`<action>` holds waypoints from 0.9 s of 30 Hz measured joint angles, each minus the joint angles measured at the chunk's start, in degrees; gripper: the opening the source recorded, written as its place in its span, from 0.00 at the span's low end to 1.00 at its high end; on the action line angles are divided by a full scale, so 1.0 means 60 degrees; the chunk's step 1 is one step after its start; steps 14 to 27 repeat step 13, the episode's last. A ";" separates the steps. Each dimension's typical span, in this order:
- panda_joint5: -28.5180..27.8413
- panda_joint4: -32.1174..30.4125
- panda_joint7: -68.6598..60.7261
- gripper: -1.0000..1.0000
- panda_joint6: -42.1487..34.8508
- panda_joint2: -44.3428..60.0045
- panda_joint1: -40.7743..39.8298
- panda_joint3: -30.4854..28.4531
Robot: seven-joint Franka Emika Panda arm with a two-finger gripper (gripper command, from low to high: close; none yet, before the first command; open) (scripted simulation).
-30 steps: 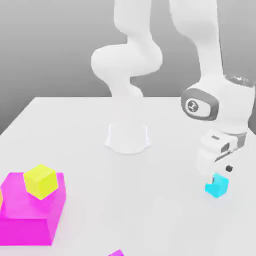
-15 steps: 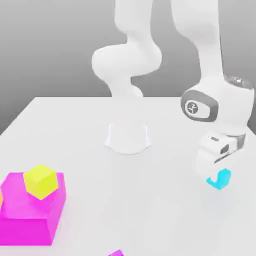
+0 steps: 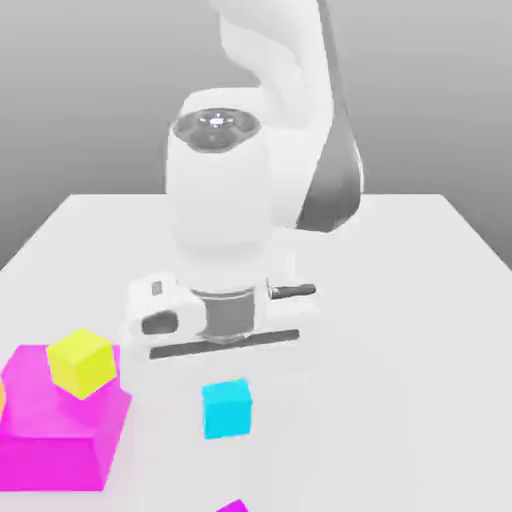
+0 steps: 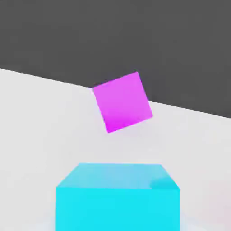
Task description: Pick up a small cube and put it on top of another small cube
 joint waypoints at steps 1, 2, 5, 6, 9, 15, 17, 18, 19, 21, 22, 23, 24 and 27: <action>0.0039 0.0229 -0.0331 0.00 -0.0223 0.0001 -0.0395 -0.0207; 0.0076 0.0458 -0.0663 0.00 -0.0447 0.0000 -0.0795 -0.0415; 0.0185 0.1179 -0.1692 0.00 -0.1131 0.0003 -0.2032 -0.1052; 0.0273 0.1374 -0.2029 0.00 -0.1142 0.0177 -0.2292 -0.1168; 0.0605 0.1345 -0.2504 0.00 -0.0351 0.0961 -0.2461 -0.1197; 0.0666 0.1313 -0.2565 1.00 -0.0175 0.1112 -0.2483 -0.1188; 0.0666 0.1313 -0.2565 1.00 -0.0175 0.1112 -0.2483 -0.1188; 0.0666 0.1313 -0.2565 1.00 -0.0175 0.1112 -0.2483 -0.1188; 0.0666 0.1313 -0.2565 1.00 -0.0175 0.1112 -0.2483 -0.1188; 0.0666 0.1313 -0.2565 1.00 -0.0175 0.1112 -0.2483 -0.1188; 0.0666 0.1313 -0.2565 1.00 -0.0175 0.1112 -0.2483 -0.1188; 0.0666 0.1313 -0.2565 1.00 -0.0175 0.1112 -0.2483 -0.1188; 0.0666 0.1313 -0.2565 1.00 -0.0175 0.1112 -0.2483 -0.1188; 0.0666 0.1313 -0.2565 1.00 -0.0175 0.1112 -0.2483 -0.1188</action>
